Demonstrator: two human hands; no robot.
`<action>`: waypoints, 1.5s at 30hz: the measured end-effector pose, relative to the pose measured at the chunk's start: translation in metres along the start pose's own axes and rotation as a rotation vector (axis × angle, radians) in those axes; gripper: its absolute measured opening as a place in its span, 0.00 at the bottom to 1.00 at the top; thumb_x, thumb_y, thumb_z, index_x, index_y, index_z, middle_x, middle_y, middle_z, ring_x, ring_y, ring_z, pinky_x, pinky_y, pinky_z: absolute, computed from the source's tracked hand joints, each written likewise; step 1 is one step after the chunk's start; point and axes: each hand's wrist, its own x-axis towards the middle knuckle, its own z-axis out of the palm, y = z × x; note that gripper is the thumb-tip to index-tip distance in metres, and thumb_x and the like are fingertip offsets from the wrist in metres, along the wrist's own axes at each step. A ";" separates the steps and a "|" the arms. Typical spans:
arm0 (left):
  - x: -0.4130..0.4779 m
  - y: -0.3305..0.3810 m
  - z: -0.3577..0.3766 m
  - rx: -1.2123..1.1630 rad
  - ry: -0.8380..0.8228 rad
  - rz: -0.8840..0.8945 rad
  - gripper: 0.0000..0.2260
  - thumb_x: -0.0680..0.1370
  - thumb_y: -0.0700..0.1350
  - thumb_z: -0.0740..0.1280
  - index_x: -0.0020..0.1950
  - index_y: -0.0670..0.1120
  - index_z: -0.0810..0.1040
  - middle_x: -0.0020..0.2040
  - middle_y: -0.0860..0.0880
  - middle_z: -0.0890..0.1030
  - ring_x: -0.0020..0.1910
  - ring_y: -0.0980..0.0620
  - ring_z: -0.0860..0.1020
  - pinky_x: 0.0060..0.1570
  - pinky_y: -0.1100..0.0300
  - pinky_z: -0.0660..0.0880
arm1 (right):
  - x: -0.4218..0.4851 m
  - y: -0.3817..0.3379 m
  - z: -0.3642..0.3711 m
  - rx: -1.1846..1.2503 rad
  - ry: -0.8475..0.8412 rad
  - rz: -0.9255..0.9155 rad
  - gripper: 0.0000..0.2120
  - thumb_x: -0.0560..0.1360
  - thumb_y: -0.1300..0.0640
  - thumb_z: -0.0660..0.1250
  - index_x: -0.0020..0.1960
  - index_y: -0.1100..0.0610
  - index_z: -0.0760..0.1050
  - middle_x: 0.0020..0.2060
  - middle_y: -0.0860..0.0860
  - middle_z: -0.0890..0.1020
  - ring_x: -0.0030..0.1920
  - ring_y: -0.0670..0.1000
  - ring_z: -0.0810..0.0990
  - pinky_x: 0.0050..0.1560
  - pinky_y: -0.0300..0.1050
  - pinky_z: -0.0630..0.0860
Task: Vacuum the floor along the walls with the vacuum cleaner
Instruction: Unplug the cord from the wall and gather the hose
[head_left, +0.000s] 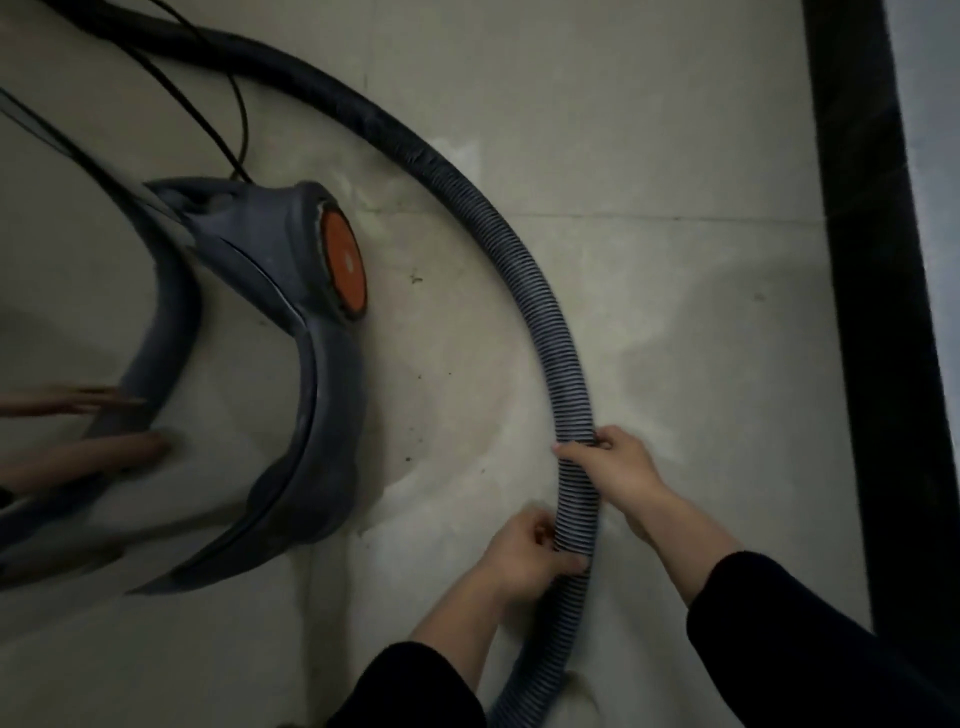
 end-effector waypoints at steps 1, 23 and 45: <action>-0.007 0.003 -0.002 -0.029 -0.042 0.005 0.18 0.71 0.38 0.75 0.58 0.43 0.74 0.42 0.49 0.77 0.39 0.54 0.77 0.40 0.66 0.76 | -0.006 -0.005 -0.003 0.059 -0.029 0.015 0.15 0.68 0.55 0.76 0.50 0.59 0.77 0.43 0.54 0.83 0.43 0.53 0.82 0.45 0.49 0.80; -0.472 0.356 -0.183 -1.089 0.201 0.542 0.23 0.85 0.48 0.54 0.76 0.36 0.58 0.68 0.37 0.73 0.66 0.41 0.74 0.64 0.52 0.71 | -0.448 -0.396 -0.161 0.095 -0.235 -0.746 0.12 0.69 0.70 0.71 0.49 0.63 0.72 0.37 0.57 0.74 0.35 0.53 0.73 0.37 0.47 0.74; -0.646 0.334 -0.388 -1.144 -0.151 0.644 0.21 0.77 0.42 0.70 0.66 0.36 0.70 0.64 0.39 0.77 0.58 0.38 0.80 0.50 0.44 0.81 | -0.568 -0.442 -0.060 -0.293 0.362 -0.808 0.23 0.68 0.55 0.76 0.59 0.51 0.71 0.42 0.45 0.76 0.42 0.47 0.78 0.36 0.40 0.72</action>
